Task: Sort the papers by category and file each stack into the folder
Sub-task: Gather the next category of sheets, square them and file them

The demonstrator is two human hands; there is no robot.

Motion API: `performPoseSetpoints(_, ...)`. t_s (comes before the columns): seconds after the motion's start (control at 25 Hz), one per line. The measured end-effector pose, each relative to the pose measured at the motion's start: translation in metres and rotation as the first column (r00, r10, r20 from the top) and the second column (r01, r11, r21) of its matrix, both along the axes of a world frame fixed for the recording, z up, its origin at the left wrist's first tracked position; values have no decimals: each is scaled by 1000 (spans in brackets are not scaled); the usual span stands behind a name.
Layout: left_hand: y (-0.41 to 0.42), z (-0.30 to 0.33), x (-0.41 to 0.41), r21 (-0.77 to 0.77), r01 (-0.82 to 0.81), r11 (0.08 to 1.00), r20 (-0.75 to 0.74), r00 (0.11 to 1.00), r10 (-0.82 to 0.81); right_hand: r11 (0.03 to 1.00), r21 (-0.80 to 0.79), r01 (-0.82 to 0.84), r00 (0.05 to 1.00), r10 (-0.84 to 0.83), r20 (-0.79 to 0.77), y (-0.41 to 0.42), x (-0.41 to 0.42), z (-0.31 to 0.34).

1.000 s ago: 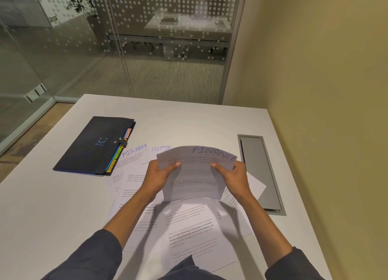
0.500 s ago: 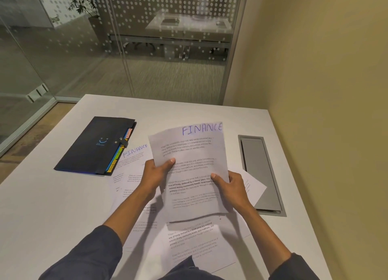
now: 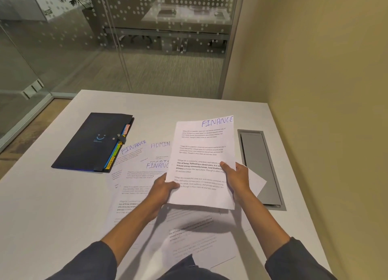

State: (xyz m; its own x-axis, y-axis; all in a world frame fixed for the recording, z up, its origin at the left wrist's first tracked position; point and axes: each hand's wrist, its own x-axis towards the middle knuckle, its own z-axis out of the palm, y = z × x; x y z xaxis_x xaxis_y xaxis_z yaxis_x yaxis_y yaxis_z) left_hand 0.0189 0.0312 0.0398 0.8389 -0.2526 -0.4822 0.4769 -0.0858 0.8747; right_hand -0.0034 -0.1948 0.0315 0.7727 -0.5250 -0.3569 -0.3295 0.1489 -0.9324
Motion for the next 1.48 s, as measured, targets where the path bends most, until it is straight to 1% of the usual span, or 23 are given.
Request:
performPoseSetpoints(0.16,-5,-17,4,53,-28,998,-27,999,30,999,-32,-8,998,7,-56,-4,6,-3)
performPoseSetpoints(0.28,-6,-26,18,75,-33,997,-27,999,35,995,-97,-26,997,19,-70,1,1,-3)
performPoseSetpoints(0.44,-9,-37,43,124,-48,991,-29,998,52,986,-155,-58,984,30,-175,3,0,-18)
performPoseSetpoints(0.52,-14,-41,60,153,-49,987,-36,998,56,982,-165,-90,975,53,-218,0,11,-19)
performPoseSetpoints(0.64,-24,-46,92,167,-51,985,-56,997,61,973,-195,-121,970,75,-231,-10,43,-25)
performPoseSetpoints(0.76,-33,-52,131,183,-42,982,-64,996,54,971,-195,-138,963,86,-254,-19,87,-39)
performPoseSetpoints(0.84,-39,-58,158,188,-70,980,-80,993,87,967,-205,-150,956,89,-278,-25,115,-46)
performPoseSetpoints(1.0,-49,-70,205,227,-102,968,-82,989,124,977,-173,-123,943,61,-328,-31,163,-66)
performPoseSetpoints(1.12,-50,-83,230,273,-91,958,-78,990,116,986,-144,-80,949,31,-315,-36,188,-72)
performPoseSetpoints(1.24,-47,-93,249,255,-111,961,-112,983,143,987,-120,-103,948,61,-313,-38,203,-73)
performPoseSetpoints(1.32,-43,-97,257,245,-136,960,-101,981,165,990,-91,-112,959,83,-271,-40,208,-80)
performPoseSetpoints(1.4,-35,-102,263,239,-156,958,-73,981,178,978,-125,-170,954,131,-269,-38,207,-84)
performPoseSetpoints(1.48,-23,-106,263,294,-186,937,14,982,190,930,-232,-287,931,213,-296,-34,197,-86)
